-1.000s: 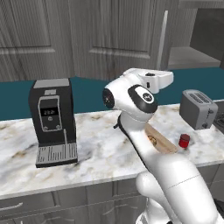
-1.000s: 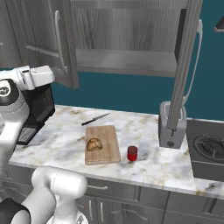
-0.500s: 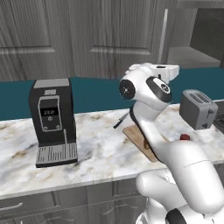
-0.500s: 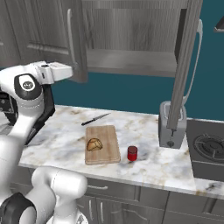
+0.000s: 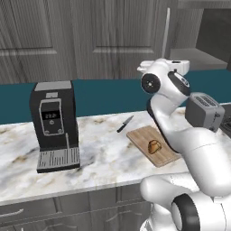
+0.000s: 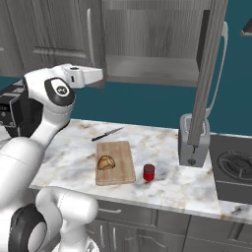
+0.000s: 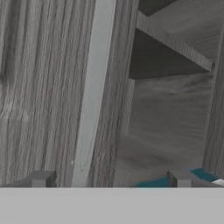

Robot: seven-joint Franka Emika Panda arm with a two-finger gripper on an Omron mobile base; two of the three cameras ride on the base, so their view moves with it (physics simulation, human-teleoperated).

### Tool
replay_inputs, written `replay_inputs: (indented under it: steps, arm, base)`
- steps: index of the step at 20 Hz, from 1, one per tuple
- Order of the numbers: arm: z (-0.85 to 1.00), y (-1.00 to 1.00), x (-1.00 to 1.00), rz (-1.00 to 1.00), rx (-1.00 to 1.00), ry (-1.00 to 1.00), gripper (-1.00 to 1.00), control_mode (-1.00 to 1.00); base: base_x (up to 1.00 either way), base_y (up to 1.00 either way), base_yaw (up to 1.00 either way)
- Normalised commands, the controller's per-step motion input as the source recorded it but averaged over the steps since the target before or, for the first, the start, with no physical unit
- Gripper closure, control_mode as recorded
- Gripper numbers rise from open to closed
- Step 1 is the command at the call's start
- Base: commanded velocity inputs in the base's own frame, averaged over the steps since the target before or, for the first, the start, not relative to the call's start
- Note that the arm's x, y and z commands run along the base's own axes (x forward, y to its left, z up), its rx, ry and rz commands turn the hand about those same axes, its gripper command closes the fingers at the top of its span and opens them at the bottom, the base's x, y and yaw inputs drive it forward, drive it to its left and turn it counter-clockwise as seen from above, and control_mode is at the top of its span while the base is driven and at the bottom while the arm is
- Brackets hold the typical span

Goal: Pick the bread, place it on the cutting board, pick the jam, place it on the counter, and close the cabinet.

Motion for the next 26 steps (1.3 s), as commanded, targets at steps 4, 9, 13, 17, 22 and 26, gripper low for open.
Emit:
replay_inputs:
  steps: [4, 9, 13, 17, 22, 26]
  arm:
    - [0.00, -0.46, 0.42, 0.10, 0.00, 0.00, -1.00, -1.00]
    - [-0.01, -0.32, 0.44, 0.08, 0.00, 0.00, -1.00, -1.00]
    - [-0.04, -0.18, 0.41, 0.06, 0.00, 0.00, -1.00, -1.00]
    - [-0.04, -0.12, 0.33, 0.06, 0.00, 0.00, -1.00, -1.00]
    - [-0.01, -0.01, 0.07, 0.07, 0.00, 0.00, -1.00, -1.00]
    - [0.00, 0.00, -0.28, 0.07, 0.00, 0.00, -1.00, -1.00]
  base:
    - [0.00, 0.00, 0.00]
    - [0.00, 0.00, 0.00]
    - [0.00, 0.00, 0.00]
    - [0.00, 0.00, 0.00]
    - [0.00, 0.00, 0.00]
    - [0.00, 0.00, 0.00]
